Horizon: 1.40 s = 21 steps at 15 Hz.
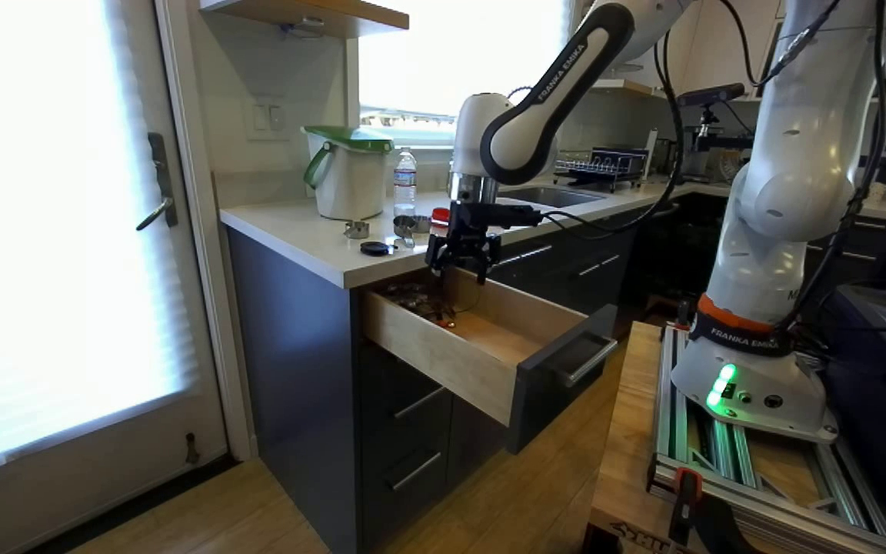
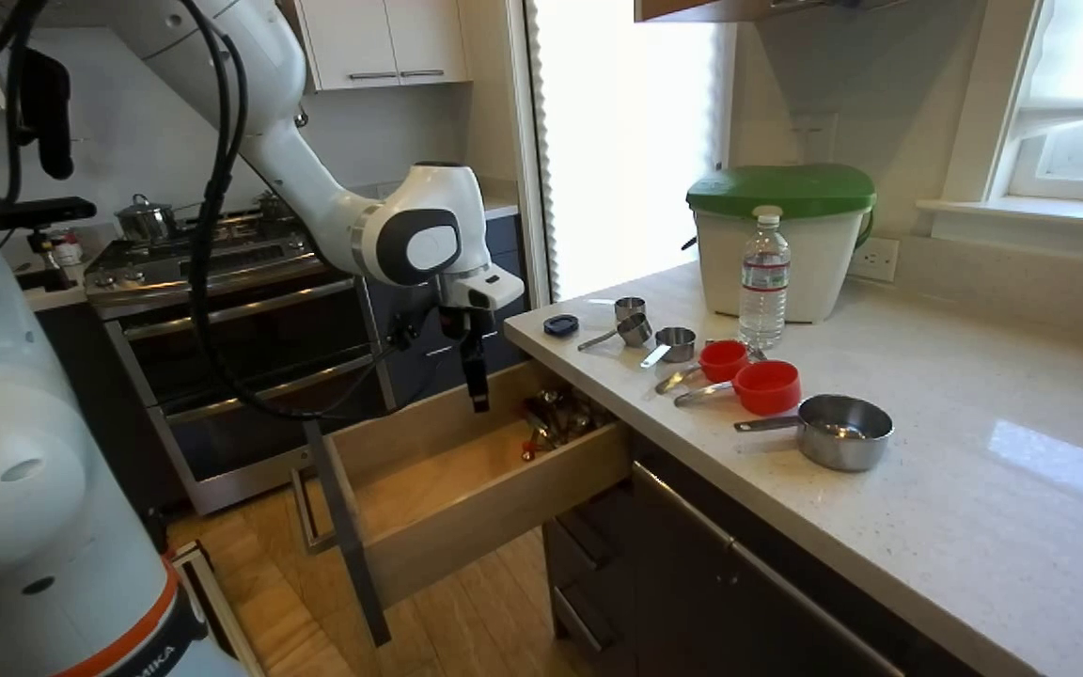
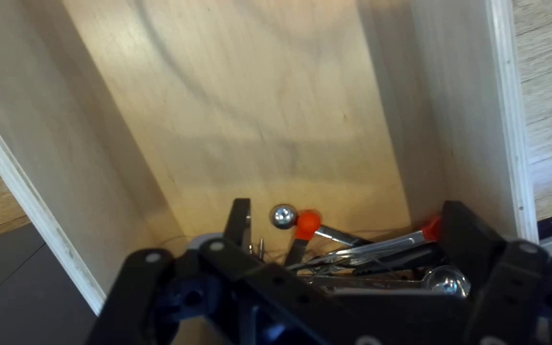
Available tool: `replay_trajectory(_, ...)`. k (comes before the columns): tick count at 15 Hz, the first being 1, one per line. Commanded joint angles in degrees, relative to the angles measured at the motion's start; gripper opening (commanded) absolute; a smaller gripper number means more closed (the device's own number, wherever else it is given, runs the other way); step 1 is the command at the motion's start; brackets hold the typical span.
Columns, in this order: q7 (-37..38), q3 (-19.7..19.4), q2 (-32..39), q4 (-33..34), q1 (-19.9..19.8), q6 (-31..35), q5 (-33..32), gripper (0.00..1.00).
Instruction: Remove the spoon from the open drawer and put it on the cupboard
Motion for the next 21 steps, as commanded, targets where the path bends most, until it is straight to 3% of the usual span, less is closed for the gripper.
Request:
replay_trajectory(1, -1.05, -1.80, 5.87, 2.15, 1.63, 3.40, 0.16, 1.00)
replay_trajectory(2, -1.44, -2.03, 6.96, 2.49, 1.85, 4.09, 0.76, 1.00)
replay_trajectory(4, -1.41, -2.87, 9.12, 3.17, 2.33, 5.82, 0.72, 0.85)
replay_trajectory(5, -1.56, -3.31, 10.16, 3.53, 2.57, 6.70, 0.83, 0.72)
replay_trajectory(7, -1.67, -4.30, 11.96, 4.16, 2.98, 8.25, 0.77, 0.69)
replay_trajectory(9, -1.60, -5.39, 13.64, 4.92, 3.42, 9.70, 0.62, 0.58)
replay_trajectory(13, -1.08, -8.00, 16.70, 6.55, 4.97, 12.53, -0.16, 0.47)
replay_trajectory(14, -1.12, -8.49, 17.44, 7.03, 5.28, 13.16, 0.00, 0.50)
replay_trajectory(18, -0.07, -11.44, 20.07, 8.99, 7.47, 14.27, -0.45, 0.43)
replay_trajectory(21, 0.70, -13.17, 21.45, 10.16, 8.63, 13.80, 0.02, 0.30)
